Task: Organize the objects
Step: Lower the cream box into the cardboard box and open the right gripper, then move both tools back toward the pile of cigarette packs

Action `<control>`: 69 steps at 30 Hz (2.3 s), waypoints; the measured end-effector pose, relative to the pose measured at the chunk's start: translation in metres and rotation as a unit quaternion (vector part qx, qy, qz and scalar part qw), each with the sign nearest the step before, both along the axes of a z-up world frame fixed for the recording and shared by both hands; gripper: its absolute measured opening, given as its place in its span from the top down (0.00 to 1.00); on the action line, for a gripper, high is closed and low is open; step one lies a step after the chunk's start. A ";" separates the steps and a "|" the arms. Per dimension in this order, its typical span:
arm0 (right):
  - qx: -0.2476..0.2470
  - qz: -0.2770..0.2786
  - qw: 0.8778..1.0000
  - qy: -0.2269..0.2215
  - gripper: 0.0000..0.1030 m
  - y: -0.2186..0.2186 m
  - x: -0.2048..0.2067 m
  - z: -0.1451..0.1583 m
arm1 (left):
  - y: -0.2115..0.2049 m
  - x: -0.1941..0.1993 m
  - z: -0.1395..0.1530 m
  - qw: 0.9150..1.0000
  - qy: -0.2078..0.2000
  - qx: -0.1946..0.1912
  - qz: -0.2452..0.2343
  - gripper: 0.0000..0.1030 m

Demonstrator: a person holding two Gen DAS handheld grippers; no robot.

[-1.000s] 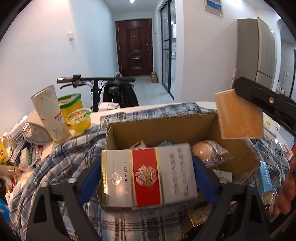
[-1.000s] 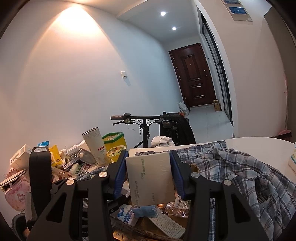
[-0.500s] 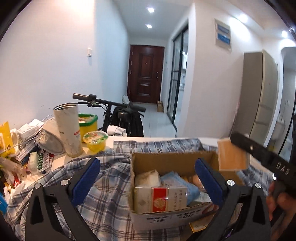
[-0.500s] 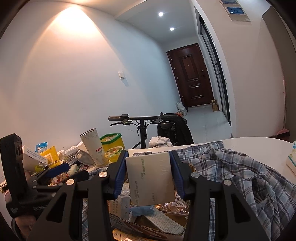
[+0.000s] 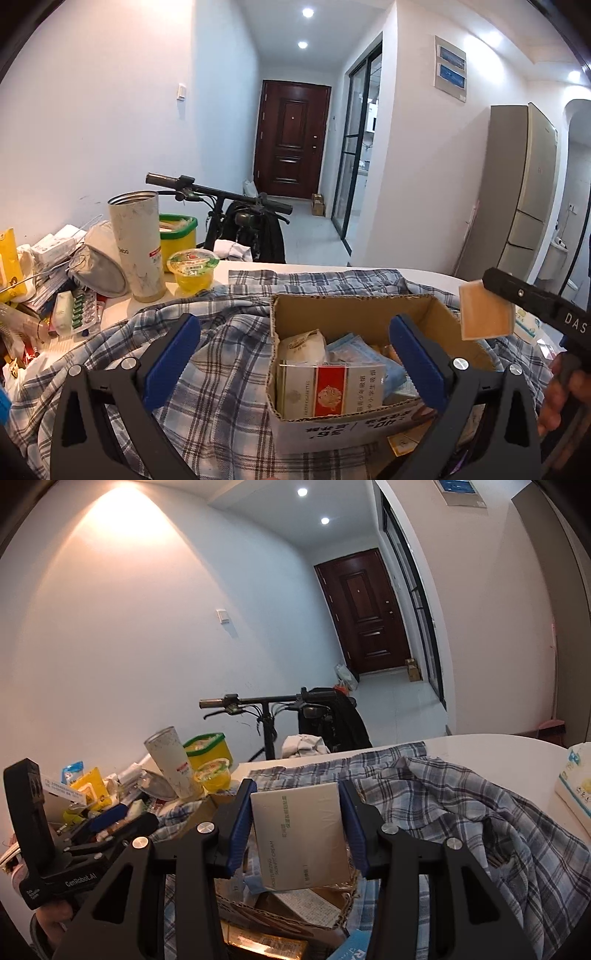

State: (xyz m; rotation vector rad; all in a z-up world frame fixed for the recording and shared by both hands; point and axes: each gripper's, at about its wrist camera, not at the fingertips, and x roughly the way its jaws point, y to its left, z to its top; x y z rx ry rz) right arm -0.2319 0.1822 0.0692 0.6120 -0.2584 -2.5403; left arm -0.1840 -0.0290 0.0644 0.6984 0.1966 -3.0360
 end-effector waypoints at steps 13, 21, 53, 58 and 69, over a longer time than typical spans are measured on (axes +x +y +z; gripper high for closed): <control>0.012 0.005 1.000 -0.008 0.42 -0.005 0.002 -0.001 | 0.001 0.003 0.001 1.000 0.003 0.001 0.003 0.00; -0.010 -0.015 1.000 0.005 0.03 0.002 0.006 0.003 | 0.004 0.008 0.006 1.000 0.013 -0.004 -0.007 0.00; -0.017 -0.025 1.000 0.005 0.00 0.006 0.007 0.007 | 0.074 0.018 -0.014 0.989 -0.084 -0.037 -0.120 0.00; -0.019 -0.029 0.999 0.002 0.00 0.011 0.004 0.006 | 0.094 0.019 -0.034 0.981 -0.126 -0.035 -0.146 0.00; -0.036 -0.047 0.998 0.010 0.00 0.030 0.001 0.012 | 0.138 -0.003 -0.063 0.971 -0.213 -0.030 -0.107 0.00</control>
